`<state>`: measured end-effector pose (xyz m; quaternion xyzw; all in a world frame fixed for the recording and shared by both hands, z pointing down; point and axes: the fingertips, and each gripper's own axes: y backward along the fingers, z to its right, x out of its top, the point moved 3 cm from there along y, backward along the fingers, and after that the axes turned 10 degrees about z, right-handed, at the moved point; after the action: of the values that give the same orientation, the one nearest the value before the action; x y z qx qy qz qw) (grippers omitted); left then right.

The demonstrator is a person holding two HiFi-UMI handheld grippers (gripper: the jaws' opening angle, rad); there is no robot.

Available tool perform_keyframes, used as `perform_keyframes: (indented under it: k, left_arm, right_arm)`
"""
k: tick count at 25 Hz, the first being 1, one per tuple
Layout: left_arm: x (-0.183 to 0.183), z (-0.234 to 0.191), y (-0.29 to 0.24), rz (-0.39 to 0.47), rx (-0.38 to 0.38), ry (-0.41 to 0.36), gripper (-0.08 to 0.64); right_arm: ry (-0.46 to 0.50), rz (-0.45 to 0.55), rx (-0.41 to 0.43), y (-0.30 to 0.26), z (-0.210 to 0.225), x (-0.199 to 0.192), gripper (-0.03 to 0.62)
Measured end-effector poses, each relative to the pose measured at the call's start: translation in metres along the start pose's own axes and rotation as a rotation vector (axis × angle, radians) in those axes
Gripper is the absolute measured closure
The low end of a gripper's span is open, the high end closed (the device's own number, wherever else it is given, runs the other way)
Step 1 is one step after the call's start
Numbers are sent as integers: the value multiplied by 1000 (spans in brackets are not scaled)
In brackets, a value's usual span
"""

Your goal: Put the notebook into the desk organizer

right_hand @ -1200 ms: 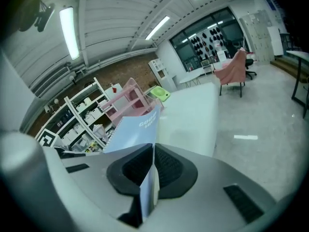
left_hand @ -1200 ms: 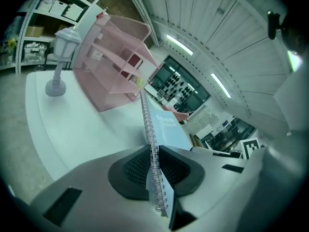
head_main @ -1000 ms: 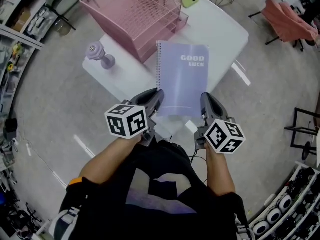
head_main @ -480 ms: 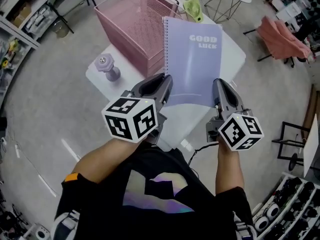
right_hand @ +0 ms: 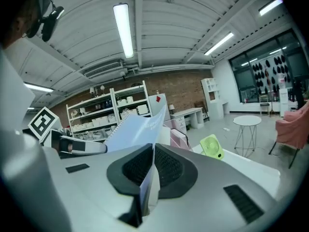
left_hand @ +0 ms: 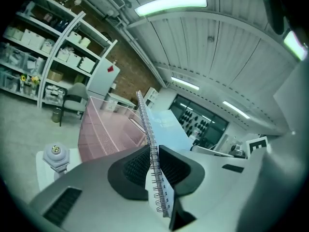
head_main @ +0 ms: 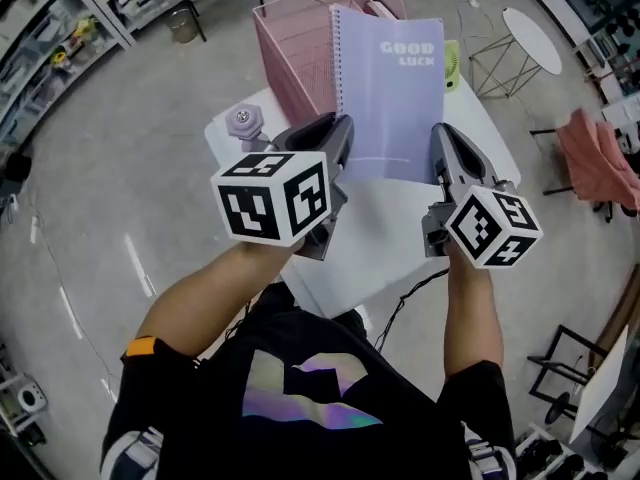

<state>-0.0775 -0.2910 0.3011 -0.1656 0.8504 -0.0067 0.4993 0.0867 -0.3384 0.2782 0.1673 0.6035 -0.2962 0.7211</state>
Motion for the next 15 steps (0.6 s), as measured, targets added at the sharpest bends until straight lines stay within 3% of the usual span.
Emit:
perform_keyframes:
  k: [7, 15]
  left_arm:
    - [29, -9, -38, 20, 155, -36, 498]
    - [41, -38, -63, -46, 273, -50, 491]
  right_arm:
    - [57, -20, 97, -62, 17, 23, 560]
    - [124, -97, 104, -116, 15, 21, 560]
